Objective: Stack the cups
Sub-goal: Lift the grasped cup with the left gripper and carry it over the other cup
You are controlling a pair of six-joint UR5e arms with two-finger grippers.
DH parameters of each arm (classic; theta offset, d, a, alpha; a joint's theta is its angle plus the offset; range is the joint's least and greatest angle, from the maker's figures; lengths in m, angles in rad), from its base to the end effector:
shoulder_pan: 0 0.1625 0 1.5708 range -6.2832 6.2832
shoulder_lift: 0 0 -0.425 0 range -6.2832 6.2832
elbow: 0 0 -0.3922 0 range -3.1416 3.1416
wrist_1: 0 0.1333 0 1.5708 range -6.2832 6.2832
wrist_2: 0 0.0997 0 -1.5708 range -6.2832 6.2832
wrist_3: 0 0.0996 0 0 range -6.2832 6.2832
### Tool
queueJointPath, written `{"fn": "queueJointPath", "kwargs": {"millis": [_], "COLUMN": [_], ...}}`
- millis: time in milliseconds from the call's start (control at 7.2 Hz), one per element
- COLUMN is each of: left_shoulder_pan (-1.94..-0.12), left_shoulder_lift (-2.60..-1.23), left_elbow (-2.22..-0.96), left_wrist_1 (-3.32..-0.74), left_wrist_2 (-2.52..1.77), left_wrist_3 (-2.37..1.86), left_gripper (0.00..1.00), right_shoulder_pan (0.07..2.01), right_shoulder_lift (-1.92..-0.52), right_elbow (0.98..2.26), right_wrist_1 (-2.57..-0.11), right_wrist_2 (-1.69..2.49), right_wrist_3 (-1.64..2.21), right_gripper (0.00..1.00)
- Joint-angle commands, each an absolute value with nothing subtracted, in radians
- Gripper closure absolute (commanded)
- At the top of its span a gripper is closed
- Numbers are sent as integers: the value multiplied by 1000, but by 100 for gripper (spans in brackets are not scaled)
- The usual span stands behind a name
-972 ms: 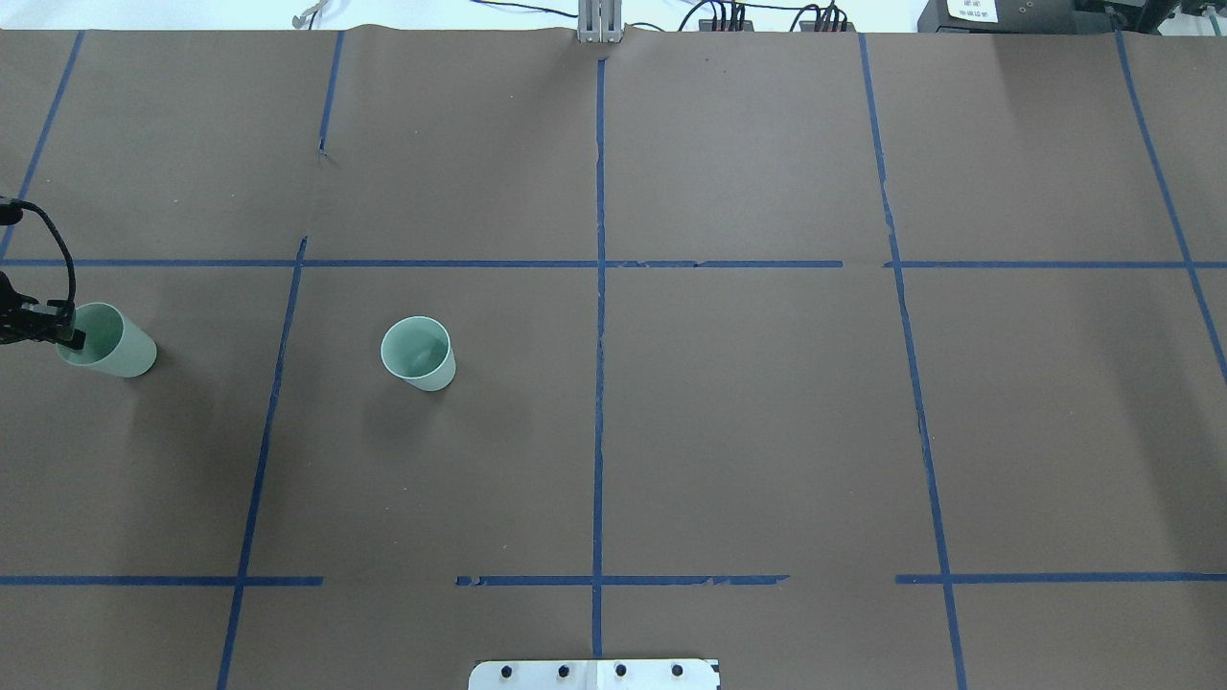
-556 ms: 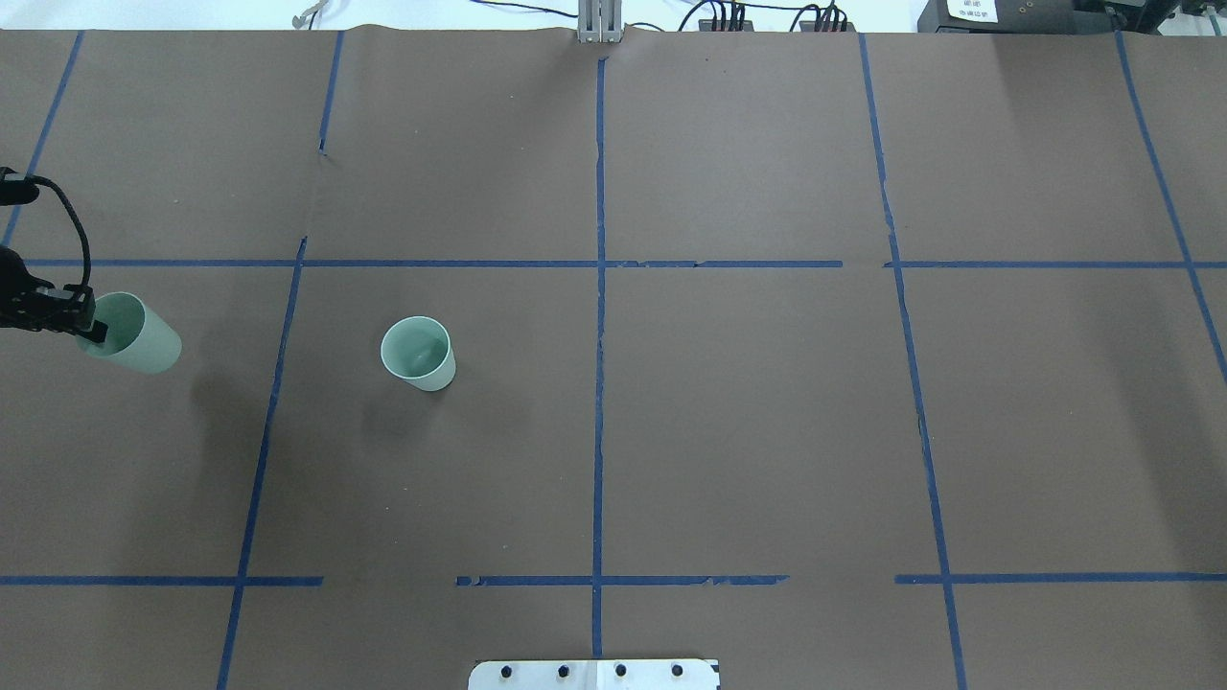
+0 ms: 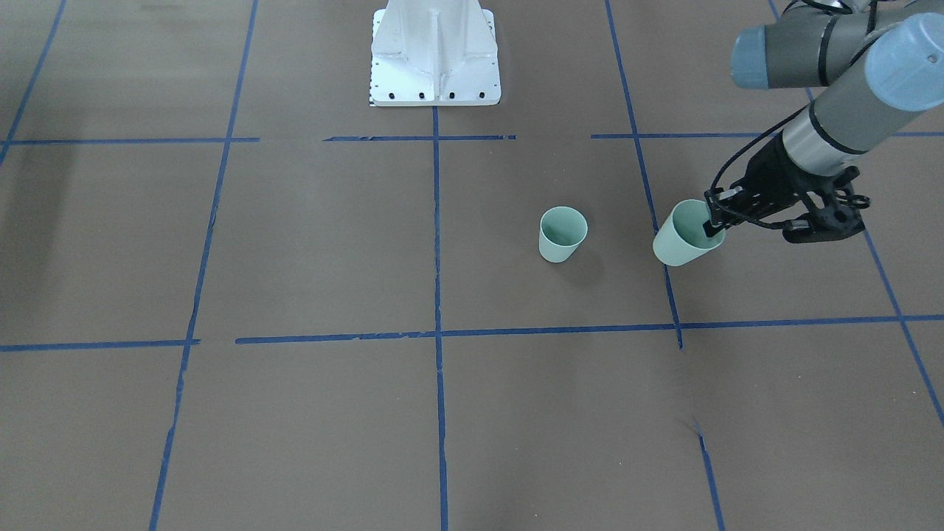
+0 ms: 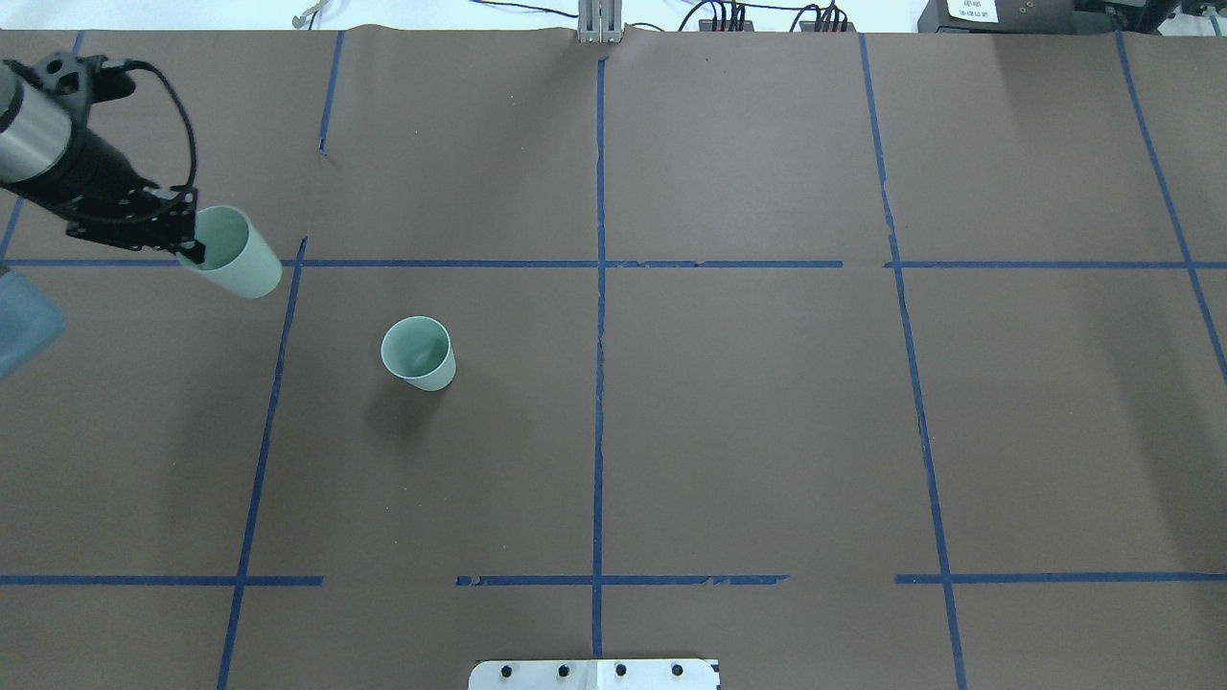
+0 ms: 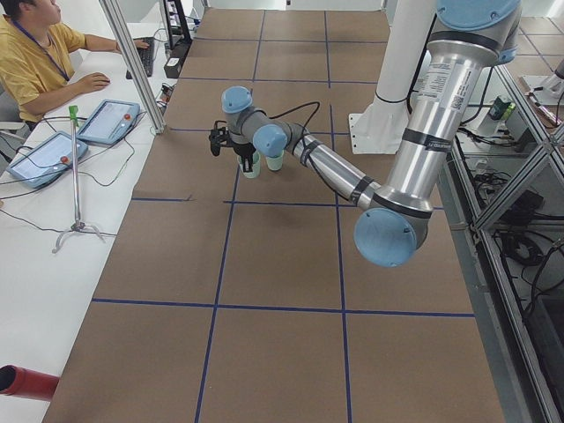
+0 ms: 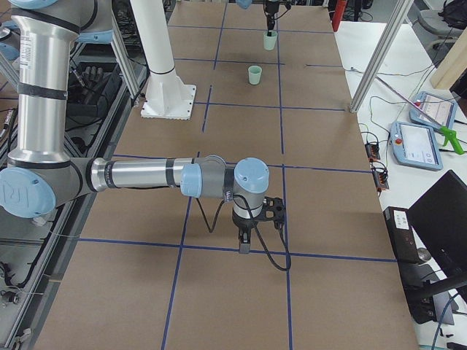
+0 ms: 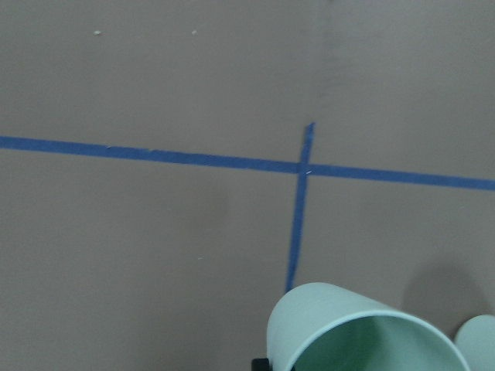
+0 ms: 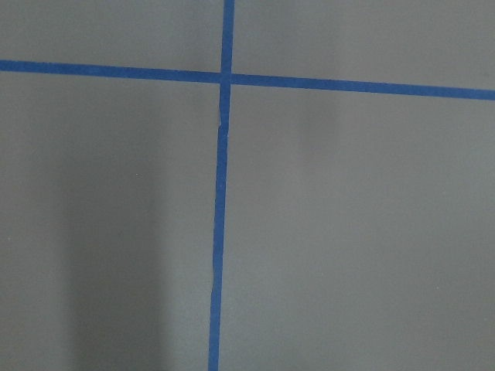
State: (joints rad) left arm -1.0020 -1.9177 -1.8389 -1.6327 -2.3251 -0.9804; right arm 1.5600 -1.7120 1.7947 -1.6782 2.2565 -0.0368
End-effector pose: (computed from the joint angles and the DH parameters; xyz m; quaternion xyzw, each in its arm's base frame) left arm 0.2619 -0.5305 0.3300 -0.0223 0.4642 -0.0595 0.8835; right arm 0.0656 -0.4295 0.6304 -0.0073 -0.3363 -0.0183 0.9416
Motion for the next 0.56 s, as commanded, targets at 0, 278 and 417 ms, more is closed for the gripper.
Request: {"fn": "queueJointPath", "kwargs": {"millis": [0, 278, 417], "left_shoulder_pan": [-911, -832, -815], "left_shoulder_lift": [-2026, -2037, -2036], "left_elbow": [-1813, -1821, -1825], "left_wrist_1": [-1621, -1623, -1621], "left_wrist_2": [-2284, -2235, -2224], "left_wrist_3": [-1104, -1158, -1161], "left_gripper": [100, 100, 100], "right_shoulder_pan": [1559, 1560, 1560], "right_shoulder_lift": [-1712, -1712, -1712], "right_elbow": [1795, 1795, 1795], "right_wrist_1": [-1678, -1678, -1678], "right_wrist_2": [2256, 2256, 2256], "right_wrist_3": [-37, -37, -37], "right_gripper": [0, 0, 0]}}
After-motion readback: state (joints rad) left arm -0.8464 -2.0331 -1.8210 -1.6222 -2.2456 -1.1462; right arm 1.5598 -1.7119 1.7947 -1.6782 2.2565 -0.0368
